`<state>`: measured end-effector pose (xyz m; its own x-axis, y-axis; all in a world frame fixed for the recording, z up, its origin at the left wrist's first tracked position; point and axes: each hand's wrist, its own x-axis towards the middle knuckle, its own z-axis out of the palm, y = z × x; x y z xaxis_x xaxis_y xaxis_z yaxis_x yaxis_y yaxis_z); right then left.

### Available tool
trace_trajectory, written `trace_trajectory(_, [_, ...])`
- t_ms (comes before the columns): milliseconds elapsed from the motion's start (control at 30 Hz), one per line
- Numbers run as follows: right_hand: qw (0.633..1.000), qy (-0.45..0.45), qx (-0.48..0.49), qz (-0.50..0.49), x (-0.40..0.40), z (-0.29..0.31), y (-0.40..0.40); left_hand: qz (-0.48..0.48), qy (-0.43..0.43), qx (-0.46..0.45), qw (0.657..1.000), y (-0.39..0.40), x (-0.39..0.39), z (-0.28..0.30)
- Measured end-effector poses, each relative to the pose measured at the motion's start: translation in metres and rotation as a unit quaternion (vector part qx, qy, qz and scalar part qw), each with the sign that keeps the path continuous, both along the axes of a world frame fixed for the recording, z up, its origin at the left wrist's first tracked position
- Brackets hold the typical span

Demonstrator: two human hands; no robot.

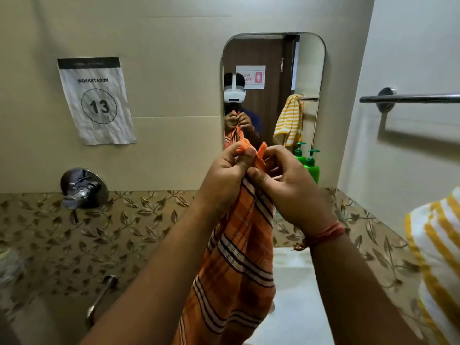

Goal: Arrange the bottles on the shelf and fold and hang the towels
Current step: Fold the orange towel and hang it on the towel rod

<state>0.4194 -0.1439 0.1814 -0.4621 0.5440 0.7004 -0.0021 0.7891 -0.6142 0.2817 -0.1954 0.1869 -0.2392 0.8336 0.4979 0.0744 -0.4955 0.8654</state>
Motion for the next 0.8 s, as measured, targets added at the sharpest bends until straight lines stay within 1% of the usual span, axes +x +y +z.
trace_trajectory(100, [1.0, 0.017, 0.001, -0.001, -0.003, -0.002, 0.0, 0.007, -0.003, -0.012, 1.0, -0.002, -0.001, -0.001])
trace_trajectory(167, [0.999, 0.028, 0.034, -0.016, -0.005, -0.006, -0.001, 0.005, -0.025, -0.023, 0.999, -0.005, -0.002, -0.002])
trace_trajectory(333, [0.988, 0.098, 0.088, -0.082, -0.012, -0.015, -0.002, 0.004, -0.065, -0.041, 0.997, -0.004, -0.006, -0.009])
trace_trajectory(500, [0.979, 0.155, 0.074, -0.111, -0.007, -0.016, -0.003, 0.005, -0.131, -0.04, 0.991, -0.001, -0.011, -0.011])
trace_trajectory(567, [0.982, 0.167, 0.059, -0.065, -0.002, -0.014, -0.009, 0.015, -0.139, -0.039, 0.989, 0.001, -0.011, -0.012])
trace_trajectory(667, [0.978, 0.193, 0.017, 0.083, 0.007, -0.012, -0.021, 0.057, -0.114, -0.038, 0.991, 0.005, -0.01, -0.012])
trace_trajectory(700, [0.976, 0.185, 0.015, 0.117, 0.009, -0.012, -0.024, 0.072, -0.101, -0.034, 0.992, 0.005, -0.009, -0.012])
trace_trajectory(733, [0.978, 0.16, 0.023, 0.132, 0.009, -0.011, -0.026, 0.084, -0.088, -0.028, 0.992, 0.007, -0.008, -0.012])
trace_trajectory(767, [0.984, 0.122, 0.038, 0.126, 0.008, -0.01, -0.026, 0.092, -0.074, -0.02, 0.993, 0.007, -0.006, -0.012])
trace_trajectory(800, [0.99, 0.081, 0.065, 0.096, 0.005, -0.01, -0.024, 0.095, -0.059, -0.015, 0.994, 0.008, -0.005, -0.013])
